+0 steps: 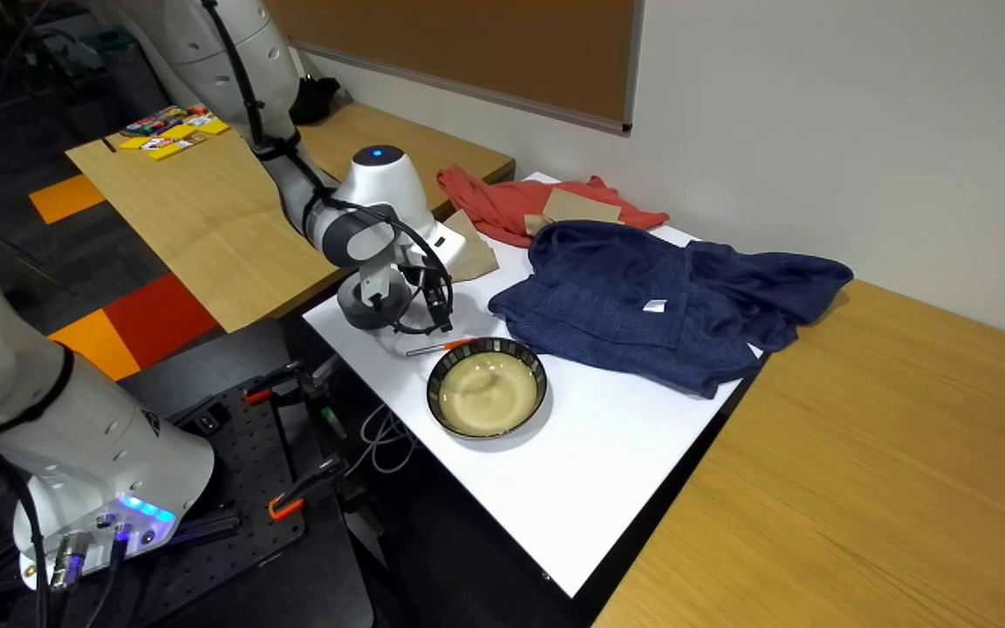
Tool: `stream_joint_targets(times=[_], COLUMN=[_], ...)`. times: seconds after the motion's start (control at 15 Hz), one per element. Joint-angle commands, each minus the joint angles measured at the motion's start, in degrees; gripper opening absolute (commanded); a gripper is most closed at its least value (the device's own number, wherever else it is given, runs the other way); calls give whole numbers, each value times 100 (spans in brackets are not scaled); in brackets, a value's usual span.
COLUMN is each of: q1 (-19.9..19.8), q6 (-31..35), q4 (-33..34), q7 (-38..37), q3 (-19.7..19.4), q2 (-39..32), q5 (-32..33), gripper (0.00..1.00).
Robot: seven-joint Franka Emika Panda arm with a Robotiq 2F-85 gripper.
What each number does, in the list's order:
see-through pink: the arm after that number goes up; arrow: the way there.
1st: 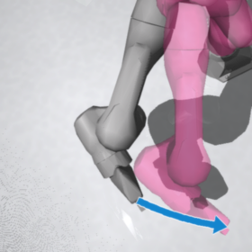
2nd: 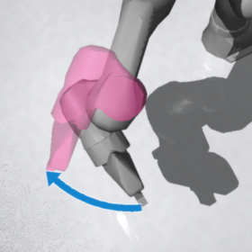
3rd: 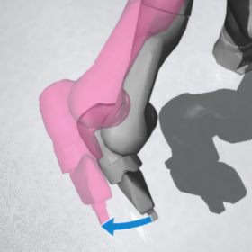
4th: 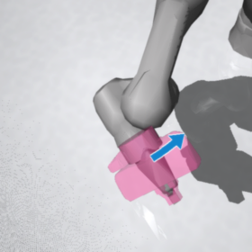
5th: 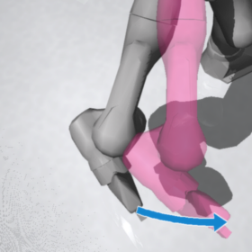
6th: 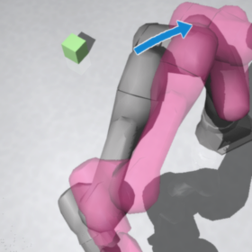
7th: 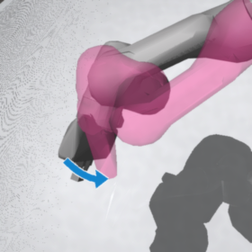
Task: Pick the marker from the plate and put it on the table
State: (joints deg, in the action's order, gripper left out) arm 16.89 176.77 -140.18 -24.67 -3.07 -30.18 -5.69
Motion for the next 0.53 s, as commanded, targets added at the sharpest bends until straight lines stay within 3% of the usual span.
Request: stream_joint_targets(times=[0.0,0.47], q1=[191,123], q6=[21,-14], q4=[-98,9], q7=[86,134], q3=[-154,-98], q2=[261,94], q5=[-148,-153], gripper=[100,100])
